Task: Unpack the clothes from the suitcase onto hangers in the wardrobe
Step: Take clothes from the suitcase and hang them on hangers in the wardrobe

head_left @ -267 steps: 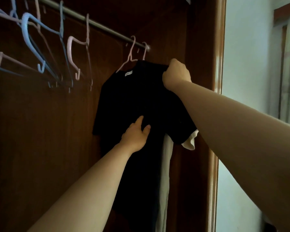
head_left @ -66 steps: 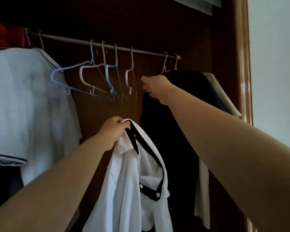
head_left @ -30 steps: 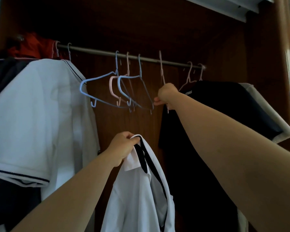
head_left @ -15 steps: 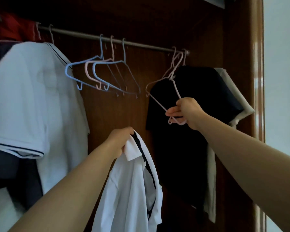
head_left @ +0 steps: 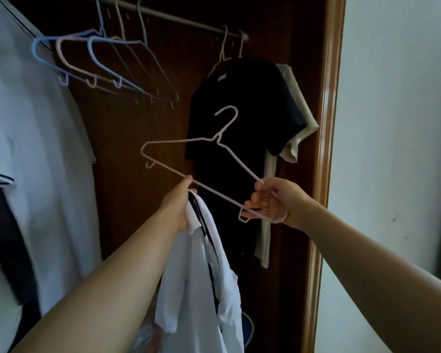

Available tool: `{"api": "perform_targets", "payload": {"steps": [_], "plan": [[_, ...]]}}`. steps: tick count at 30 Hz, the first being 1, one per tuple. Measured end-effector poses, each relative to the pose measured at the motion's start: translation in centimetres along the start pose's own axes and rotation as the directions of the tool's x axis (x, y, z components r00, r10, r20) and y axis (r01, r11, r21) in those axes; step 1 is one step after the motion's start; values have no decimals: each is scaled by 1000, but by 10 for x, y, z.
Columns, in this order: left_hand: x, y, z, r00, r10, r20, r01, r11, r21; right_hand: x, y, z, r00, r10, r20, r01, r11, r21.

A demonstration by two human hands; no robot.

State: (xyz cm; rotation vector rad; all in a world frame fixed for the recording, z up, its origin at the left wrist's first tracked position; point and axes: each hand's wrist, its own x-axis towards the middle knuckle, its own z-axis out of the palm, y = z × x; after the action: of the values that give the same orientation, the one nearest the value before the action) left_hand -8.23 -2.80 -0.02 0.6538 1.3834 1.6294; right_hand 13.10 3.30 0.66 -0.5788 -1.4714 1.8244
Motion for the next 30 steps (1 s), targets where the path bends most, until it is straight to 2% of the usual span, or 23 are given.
{"api": "perform_targets", "payload": {"steps": [3, 6, 8, 10, 14, 17, 20, 23, 27, 28, 30], "plan": [[0, -6, 6, 994, 100, -43, -99, 994, 41, -10, 8, -7, 998, -2, 64, 8, 995, -100], [-3, -12, 7, 983, 181, 11, -181, 979, 89, -17, 7, -8, 999, -16, -29, 6, 947, -321], [-4, -17, 9, 972, 217, 90, -228, 963, 143, -17, 4, -5, 993, -50, -109, 1, 912, -410], [-7, -21, 13, 964, 208, 165, -236, 956, 176, -11, 3, 1, 976, -98, -195, 24, 937, -350], [-12, -28, 18, 950, 184, 254, -253, 928, 275, 5, 0, 10, 921, -124, -369, 88, 990, -114], [-15, -34, 16, 942, 161, 295, -267, 891, 368, 10, -1, 10, 894, -97, -438, 70, 994, -79], [-17, -33, 12, 942, 106, 318, -250, 855, 454, 12, 0, 7, 883, -107, -458, 54, 990, -128], [-10, -23, 0, 959, 79, 272, -239, 740, 629, 16, 2, -4, 854, -154, -497, 49, 974, -219], [8, -9, -21, 959, 233, 160, -264, 535, 803, 16, 2, -22, 827, -111, -551, 10, 983, -183], [12, -6, -26, 955, 264, 134, -255, 505, 824, 14, 2, -26, 828, -91, -553, -11, 984, -179], [22, 0, -36, 955, 284, 87, -229, 514, 827, 11, 6, -31, 830, -57, -555, -74, 974, -212]]}}
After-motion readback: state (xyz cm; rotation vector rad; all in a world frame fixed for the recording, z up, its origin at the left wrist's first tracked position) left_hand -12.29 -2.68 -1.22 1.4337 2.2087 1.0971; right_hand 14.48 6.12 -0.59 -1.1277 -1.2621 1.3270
